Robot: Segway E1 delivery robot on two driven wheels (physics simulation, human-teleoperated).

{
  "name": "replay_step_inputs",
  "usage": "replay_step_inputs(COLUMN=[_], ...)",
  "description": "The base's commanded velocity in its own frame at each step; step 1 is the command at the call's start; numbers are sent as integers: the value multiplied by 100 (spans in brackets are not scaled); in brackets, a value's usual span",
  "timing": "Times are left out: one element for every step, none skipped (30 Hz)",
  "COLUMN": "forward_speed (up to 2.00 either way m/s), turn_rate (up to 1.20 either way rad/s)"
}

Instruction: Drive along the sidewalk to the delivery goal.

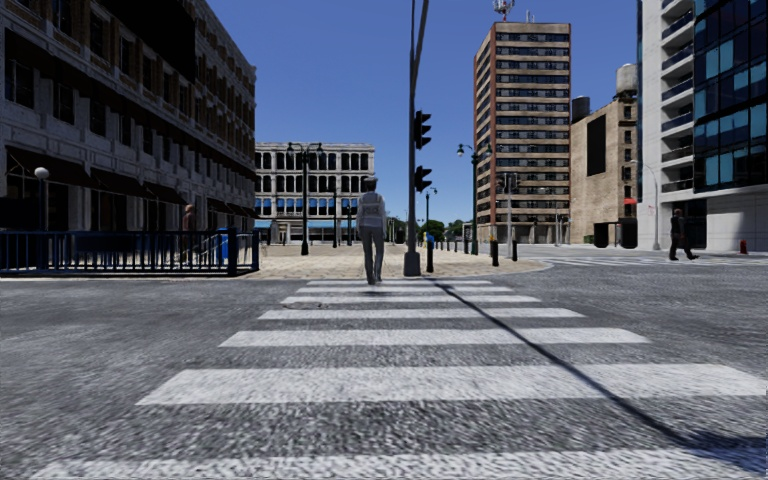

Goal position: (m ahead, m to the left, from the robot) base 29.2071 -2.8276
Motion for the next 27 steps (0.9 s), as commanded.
replay_step_inputs(forward_speed=[200, 200, 200, 200, 200, 200, 200, 200, 200, 200, 200, 200, 200, 200, 200, 200, 200, 200, 200, 200, 200, 200, 200, 200, 200, 200, 200], turn_rate=[0, 0, 0, 0, 0, 0, 0, 0, 0, 0, 0, 0, 0, 0, 0, 0, 0, 0, 0, 0, 0, 0, 0, 0, 0, 0, 0])
